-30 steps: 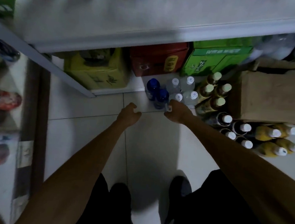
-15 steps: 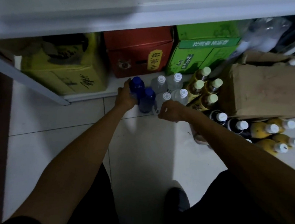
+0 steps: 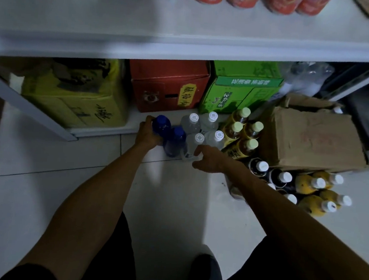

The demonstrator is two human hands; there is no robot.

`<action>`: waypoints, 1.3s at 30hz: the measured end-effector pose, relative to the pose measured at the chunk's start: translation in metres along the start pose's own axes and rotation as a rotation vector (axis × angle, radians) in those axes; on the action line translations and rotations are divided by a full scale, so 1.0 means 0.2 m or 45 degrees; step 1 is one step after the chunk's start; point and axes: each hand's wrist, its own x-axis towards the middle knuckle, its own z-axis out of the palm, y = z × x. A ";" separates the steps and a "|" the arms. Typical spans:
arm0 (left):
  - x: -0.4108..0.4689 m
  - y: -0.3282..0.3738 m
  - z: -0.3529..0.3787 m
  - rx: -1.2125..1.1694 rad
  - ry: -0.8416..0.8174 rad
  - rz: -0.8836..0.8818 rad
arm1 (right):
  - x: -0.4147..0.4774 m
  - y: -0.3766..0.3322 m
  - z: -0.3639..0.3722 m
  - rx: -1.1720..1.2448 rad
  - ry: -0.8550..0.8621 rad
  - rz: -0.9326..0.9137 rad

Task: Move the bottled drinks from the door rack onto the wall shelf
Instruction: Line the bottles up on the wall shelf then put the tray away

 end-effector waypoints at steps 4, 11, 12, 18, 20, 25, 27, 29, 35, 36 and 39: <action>-0.07 -0.01 -0.07 -0.078 -0.010 -0.022 | 0.01 -0.06 0.01 0.188 0.030 -0.011; -0.25 0.07 -0.35 -0.101 -0.065 0.131 | 0.07 -0.20 -0.04 0.539 0.224 -0.032; -0.29 0.09 -0.39 -0.138 -0.041 0.150 | 0.08 -0.22 -0.04 0.542 0.224 -0.028; -0.54 0.23 -0.58 -0.269 0.181 0.367 | 0.21 -0.27 -0.05 0.478 0.163 0.076; -0.61 0.24 -0.62 -0.350 0.236 0.366 | 0.24 -0.28 -0.03 0.485 0.138 0.113; -0.67 0.20 -0.65 -0.427 0.260 0.321 | 0.30 -0.30 0.04 0.347 0.297 0.091; -0.68 0.20 -0.65 -0.442 0.264 0.304 | 0.30 -0.32 0.07 0.341 0.324 0.077; -0.68 0.20 -0.65 -0.448 0.261 0.315 | 0.28 -0.33 0.07 0.274 0.350 0.050; -0.67 0.20 -0.66 -0.460 0.099 0.404 | 0.21 -0.36 -0.02 0.788 0.466 0.076; -0.67 0.21 -0.65 -0.460 0.057 0.415 | 0.18 -0.37 -0.05 0.973 0.496 0.041; -0.68 0.26 -0.62 -0.473 -0.021 0.444 | 0.05 -0.40 -0.18 1.513 0.538 -0.124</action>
